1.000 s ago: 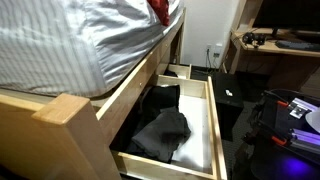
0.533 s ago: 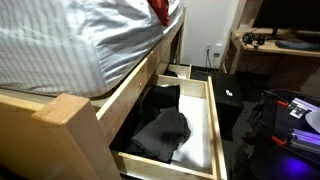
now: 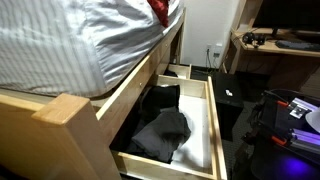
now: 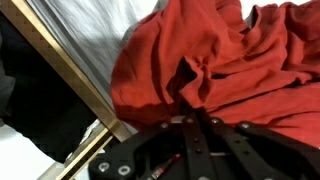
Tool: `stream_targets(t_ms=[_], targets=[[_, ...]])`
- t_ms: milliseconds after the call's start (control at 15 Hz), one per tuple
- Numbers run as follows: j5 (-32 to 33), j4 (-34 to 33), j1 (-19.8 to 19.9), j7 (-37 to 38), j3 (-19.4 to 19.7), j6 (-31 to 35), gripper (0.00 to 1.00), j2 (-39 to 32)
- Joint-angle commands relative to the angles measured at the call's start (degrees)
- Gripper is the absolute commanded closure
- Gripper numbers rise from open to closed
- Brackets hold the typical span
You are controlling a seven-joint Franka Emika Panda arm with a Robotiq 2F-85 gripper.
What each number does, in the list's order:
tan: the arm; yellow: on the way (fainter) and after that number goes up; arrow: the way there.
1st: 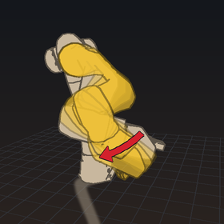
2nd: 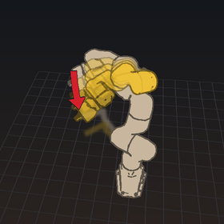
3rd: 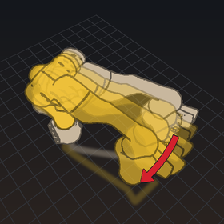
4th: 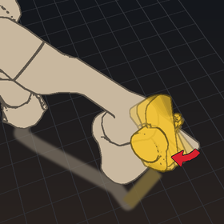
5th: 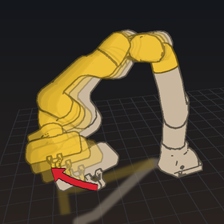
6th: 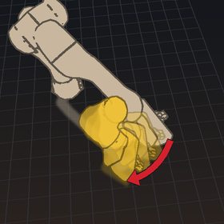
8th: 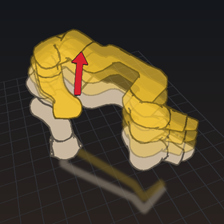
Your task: Put the object on top of the bed into the top left drawer
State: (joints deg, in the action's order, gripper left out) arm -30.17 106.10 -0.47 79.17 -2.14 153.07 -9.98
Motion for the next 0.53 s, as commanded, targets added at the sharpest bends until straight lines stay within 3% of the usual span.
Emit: stream_targets(t_ms=[0, 267, 467], targets=[[-0.19, 0.24, 0.13, -0.97, 0.43, -0.19, 0.99, 1.42], [-0.07, -3.58, -0.21, -5.33, -0.67, -9.92, 0.99, 8.39], [4.02, -7.94, -1.4, -2.35, -0.62, -21.37, 0.99, 13.38]])
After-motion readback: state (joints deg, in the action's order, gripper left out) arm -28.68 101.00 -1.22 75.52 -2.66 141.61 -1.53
